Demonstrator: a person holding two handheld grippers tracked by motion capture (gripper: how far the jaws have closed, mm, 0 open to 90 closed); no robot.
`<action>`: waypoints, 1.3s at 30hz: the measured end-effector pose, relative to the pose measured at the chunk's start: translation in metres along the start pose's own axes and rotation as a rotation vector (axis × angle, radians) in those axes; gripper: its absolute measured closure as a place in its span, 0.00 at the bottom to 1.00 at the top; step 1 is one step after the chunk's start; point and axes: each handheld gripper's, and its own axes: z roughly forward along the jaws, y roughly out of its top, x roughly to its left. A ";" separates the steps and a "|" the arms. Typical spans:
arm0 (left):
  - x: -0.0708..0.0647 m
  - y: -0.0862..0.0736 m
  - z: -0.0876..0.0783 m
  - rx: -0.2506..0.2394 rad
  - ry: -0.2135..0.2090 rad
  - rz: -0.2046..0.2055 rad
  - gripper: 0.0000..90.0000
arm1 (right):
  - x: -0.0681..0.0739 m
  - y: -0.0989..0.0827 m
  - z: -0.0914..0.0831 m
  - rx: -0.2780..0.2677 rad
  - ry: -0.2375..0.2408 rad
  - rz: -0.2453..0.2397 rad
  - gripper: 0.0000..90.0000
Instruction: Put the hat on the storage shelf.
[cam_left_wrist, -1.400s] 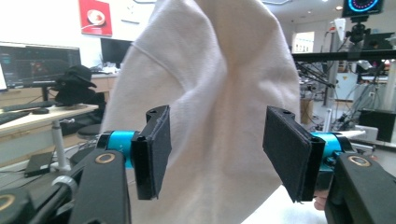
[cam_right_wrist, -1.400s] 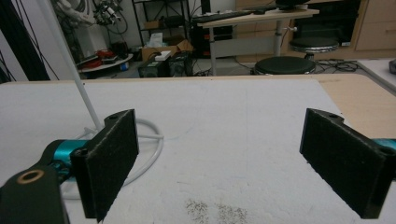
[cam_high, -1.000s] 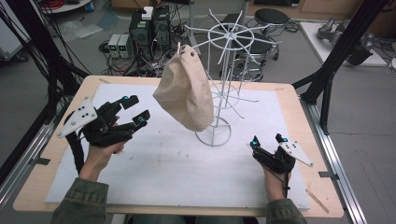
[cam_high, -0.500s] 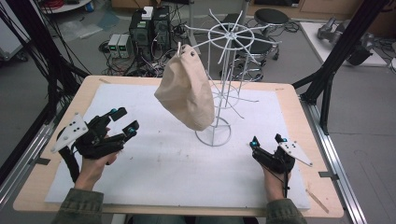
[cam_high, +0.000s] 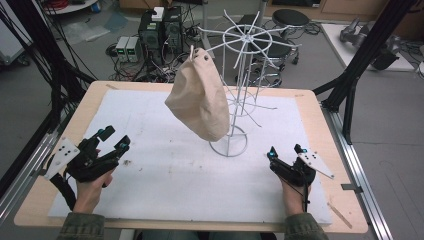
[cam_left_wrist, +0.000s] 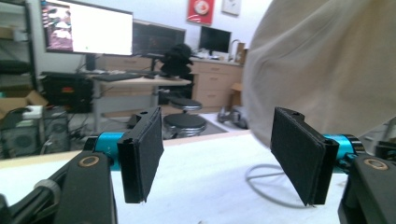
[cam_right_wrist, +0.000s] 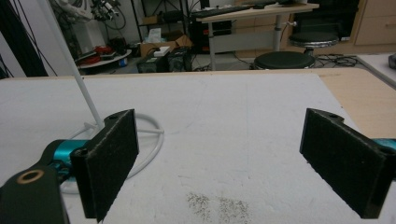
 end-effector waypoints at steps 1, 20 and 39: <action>0.001 -0.002 -0.001 0.005 0.013 0.001 0.38 | 0.000 0.000 0.000 -0.001 0.000 -0.002 0.12; 0.030 -0.030 -0.027 0.021 0.348 -0.003 0.35 | 0.003 0.000 -0.006 -0.005 -0.018 -0.017 0.12; 0.040 -0.048 -0.041 0.040 0.523 0.004 0.31 | 0.007 -0.003 -0.020 -0.047 -0.055 0.016 0.12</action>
